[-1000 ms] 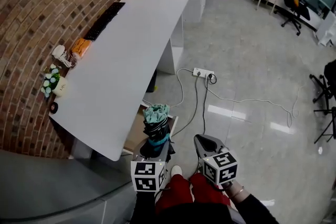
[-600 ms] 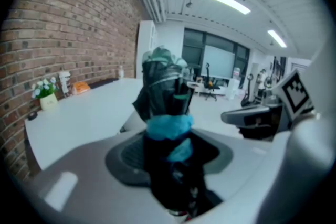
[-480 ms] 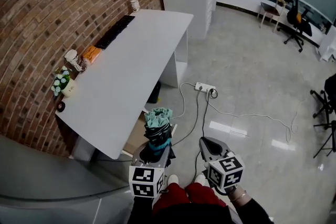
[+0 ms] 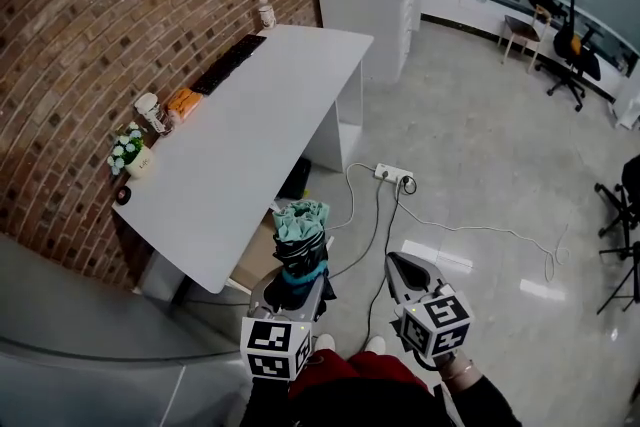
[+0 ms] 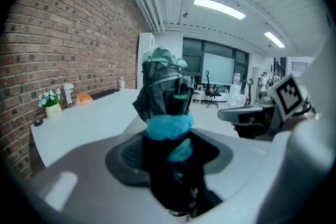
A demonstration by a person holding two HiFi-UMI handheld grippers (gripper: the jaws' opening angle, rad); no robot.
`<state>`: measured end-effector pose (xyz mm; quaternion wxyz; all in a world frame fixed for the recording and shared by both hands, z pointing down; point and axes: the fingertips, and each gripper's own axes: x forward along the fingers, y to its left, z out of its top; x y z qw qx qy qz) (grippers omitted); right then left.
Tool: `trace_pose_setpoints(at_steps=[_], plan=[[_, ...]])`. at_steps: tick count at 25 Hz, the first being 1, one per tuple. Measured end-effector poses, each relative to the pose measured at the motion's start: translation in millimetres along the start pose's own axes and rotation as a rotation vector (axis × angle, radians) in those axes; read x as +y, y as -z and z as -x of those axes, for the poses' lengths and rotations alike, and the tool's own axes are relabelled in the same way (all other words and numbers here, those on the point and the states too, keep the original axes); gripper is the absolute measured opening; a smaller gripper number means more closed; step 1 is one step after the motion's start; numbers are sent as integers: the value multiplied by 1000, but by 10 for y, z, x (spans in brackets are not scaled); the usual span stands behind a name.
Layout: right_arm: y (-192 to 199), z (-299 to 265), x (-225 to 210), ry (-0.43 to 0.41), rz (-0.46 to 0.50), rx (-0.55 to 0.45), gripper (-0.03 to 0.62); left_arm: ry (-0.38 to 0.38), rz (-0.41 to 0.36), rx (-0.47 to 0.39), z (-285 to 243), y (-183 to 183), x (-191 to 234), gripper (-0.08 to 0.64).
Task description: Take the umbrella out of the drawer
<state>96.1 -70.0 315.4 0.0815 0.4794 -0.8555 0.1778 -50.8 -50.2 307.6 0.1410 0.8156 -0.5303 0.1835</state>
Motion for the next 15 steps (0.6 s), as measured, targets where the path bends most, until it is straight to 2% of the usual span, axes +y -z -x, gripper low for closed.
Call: trace_pose_setpoints(at_steps=[15], plan=[[-113, 193, -169, -32, 21, -59, -2, -50, -3, -70, 150, -277, -129, 218]])
